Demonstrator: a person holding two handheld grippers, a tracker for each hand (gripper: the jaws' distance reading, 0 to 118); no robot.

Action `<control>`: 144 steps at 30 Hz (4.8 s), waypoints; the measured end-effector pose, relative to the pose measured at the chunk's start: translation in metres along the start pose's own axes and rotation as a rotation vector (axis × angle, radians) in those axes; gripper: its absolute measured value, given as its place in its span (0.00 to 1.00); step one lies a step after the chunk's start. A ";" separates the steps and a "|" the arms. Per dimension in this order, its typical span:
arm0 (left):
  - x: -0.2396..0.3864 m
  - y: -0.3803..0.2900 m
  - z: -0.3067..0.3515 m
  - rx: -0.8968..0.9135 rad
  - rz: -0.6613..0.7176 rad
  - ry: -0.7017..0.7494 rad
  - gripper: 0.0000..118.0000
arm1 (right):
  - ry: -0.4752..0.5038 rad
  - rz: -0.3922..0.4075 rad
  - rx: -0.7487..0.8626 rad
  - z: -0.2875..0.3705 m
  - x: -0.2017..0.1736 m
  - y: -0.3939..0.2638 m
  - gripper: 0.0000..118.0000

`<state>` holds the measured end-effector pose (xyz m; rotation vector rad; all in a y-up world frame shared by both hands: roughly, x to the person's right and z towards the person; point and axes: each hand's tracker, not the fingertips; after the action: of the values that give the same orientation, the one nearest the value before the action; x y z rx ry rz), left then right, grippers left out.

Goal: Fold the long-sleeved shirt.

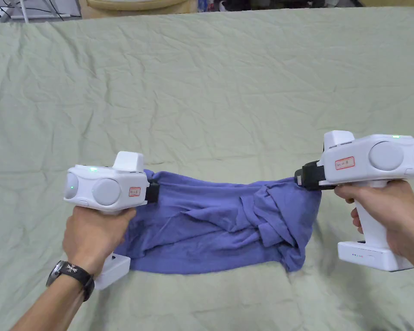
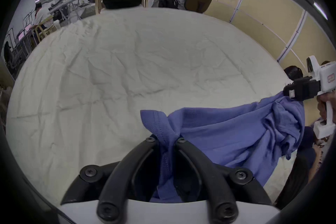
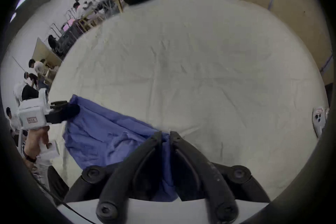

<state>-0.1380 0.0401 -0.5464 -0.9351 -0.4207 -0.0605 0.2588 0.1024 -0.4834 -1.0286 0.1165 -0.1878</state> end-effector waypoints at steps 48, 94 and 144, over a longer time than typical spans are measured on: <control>-0.018 0.208 0.503 0.854 -0.055 0.188 0.09 | -0.011 0.412 0.906 0.426 -0.205 0.175 0.09; -0.110 0.181 0.049 0.350 0.090 0.057 0.09 | -0.026 0.368 0.384 -0.004 -0.119 0.209 0.09; -0.016 -0.193 0.197 0.091 0.187 0.123 0.66 | 0.017 0.284 0.247 0.088 -0.110 -0.189 0.64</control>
<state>-0.2612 0.0786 -0.3020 -0.8717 -0.2198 0.0706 0.1486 0.1043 -0.2757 -0.7548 0.2468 0.0473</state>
